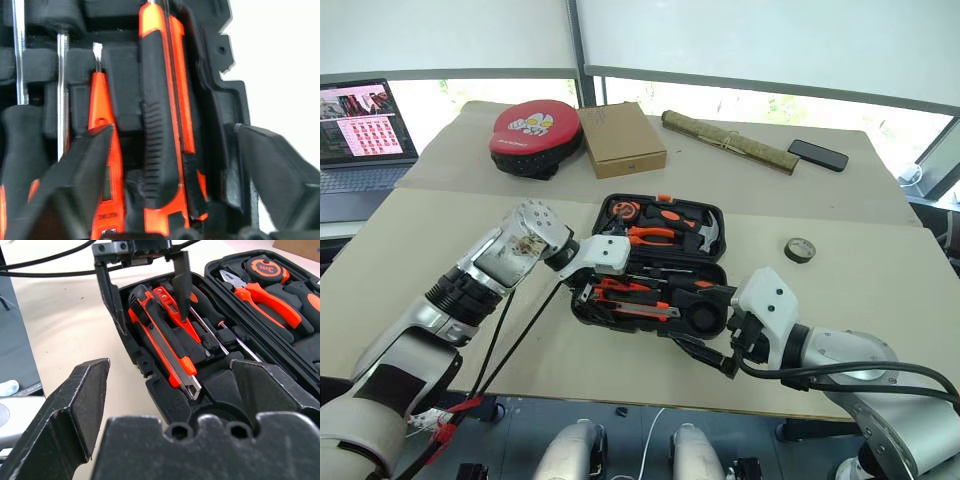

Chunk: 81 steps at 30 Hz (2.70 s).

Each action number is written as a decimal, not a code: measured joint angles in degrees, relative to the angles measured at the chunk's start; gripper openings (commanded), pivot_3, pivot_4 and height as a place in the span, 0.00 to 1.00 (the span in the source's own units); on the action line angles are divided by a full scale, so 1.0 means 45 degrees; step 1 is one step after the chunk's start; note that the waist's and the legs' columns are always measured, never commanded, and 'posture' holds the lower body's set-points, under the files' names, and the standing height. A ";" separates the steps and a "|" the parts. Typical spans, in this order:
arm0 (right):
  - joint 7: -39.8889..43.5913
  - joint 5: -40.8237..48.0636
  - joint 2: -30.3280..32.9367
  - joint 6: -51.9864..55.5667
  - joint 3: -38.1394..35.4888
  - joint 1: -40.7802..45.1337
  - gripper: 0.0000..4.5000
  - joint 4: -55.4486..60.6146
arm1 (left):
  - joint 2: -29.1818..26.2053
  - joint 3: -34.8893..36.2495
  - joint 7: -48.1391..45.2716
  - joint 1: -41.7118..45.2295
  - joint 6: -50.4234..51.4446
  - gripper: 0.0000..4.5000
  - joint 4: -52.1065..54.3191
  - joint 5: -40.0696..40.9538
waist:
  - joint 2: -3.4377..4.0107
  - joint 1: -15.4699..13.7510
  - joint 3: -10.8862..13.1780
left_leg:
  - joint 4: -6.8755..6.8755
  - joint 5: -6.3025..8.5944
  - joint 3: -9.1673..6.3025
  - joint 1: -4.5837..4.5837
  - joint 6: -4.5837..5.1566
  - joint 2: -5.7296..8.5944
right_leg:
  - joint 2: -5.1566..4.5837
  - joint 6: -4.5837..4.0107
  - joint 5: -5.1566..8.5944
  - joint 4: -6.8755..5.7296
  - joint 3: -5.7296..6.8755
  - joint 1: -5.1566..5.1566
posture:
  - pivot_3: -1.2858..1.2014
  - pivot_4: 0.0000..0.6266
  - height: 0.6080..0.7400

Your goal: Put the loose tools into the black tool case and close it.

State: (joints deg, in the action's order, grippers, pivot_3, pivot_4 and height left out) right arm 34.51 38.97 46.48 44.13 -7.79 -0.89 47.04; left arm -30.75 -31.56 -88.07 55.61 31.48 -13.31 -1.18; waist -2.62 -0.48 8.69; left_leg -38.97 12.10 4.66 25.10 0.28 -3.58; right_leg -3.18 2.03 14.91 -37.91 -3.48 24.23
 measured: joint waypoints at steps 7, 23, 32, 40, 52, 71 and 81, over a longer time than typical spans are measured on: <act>0.0023 0.0000 0.0000 -0.0001 0.0026 0.0060 1.00 -0.0113 | -0.0105 0.1503 0.0447 -0.0194 -0.1382 0.74 -0.0352 0.0765 | 0.0001 -0.0005 0.0000 | 0.0001 0.0000 -0.0004 0.0001 0.0000 0.0000 | 0.0000 -0.0001 0.0000 0.0003 0.0000 0.0000 | 0.52 0.24 1.00; 0.0089 0.0074 0.0004 0.0001 -0.0058 0.0060 1.00 -0.0222 | 0.0137 0.2390 0.1013 -0.2036 -0.4777 0.01 -0.1486 0.1221 | 0.0003 -0.0022 -0.0001 | -0.0003 0.0000 -0.0001 0.0002 0.0000 0.0001 | -0.0002 -0.0001 -0.0002 -0.0001 0.0001 -0.0004 | 0.52 0.24 1.00; 0.0064 0.0136 0.0005 0.0003 -0.0099 0.0061 1.00 -0.0223 | 0.0149 0.2211 0.1359 -0.2068 -0.6281 0.01 -0.2021 0.0625 | 0.0011 -0.0018 -0.0009 | -0.0002 0.0000 0.0001 -0.0018 0.0000 -0.0001 | -0.0001 -0.0001 -0.0002 -0.0002 0.0000 -0.0020 | 0.52 0.24 1.00; 0.0054 0.0136 0.0005 0.0004 -0.0107 0.0093 1.00 -0.0320 | 0.0429 0.2288 0.1490 -0.2110 -0.6449 0.01 -0.2230 0.0744 | 0.0028 -0.0026 -0.0025 | -0.0002 0.0000 0.0005 -0.0035 0.0000 0.0001 | -0.0004 -0.0001 -0.0001 -0.0004 -0.0001 -0.0036 | 0.52 0.24 1.00; 0.0056 0.0135 0.0005 0.0005 -0.0123 -0.0034 1.00 -0.0323 | 0.0673 0.2574 0.0946 -0.2094 -0.5680 0.01 -0.1348 0.1729 | 0.0027 -0.0008 -0.0024 | -0.0003 0.0000 0.0002 -0.0013 0.0000 0.0002 | -0.0001 -0.0001 -0.0001 -0.0006 -0.0001 -0.0015 | 0.52 0.24 1.00; -0.0040 0.0135 0.0005 0.0005 -0.0147 -0.0296 1.00 -0.0282 | 0.1165 0.2329 0.1631 -0.2061 -0.7669 0.01 -0.3006 0.0710 | 0.0029 -0.0016 -0.0026 | -0.0001 0.0000 0.0002 -0.0019 0.0000 0.0002 | -0.0003 0.0000 -0.0001 -0.0003 -0.0002 -0.0022 | 0.52 0.24 1.00; -0.0047 0.0135 0.0005 0.0005 -0.0206 -0.0448 1.00 -0.0213 | 0.0846 0.2681 0.0896 -0.2404 -0.6243 0.01 -0.1375 0.1704 | 0.0029 0.0046 -0.0025 | 0.0000 0.0000 -0.0002 -0.0016 0.0000 -0.0001 | 0.0002 0.0000 -0.0002 -0.0006 -0.0002 -0.0017 | 0.52 0.24 1.00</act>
State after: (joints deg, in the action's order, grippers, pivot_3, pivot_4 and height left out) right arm 34.30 39.57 46.51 44.15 -8.72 -2.90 46.08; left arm -26.94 -19.49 -84.04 44.80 3.39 -19.50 6.48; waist -2.49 -0.28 8.58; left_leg -38.97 12.10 4.65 25.02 0.28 -3.59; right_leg -3.17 2.03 14.90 -37.93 -3.49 24.16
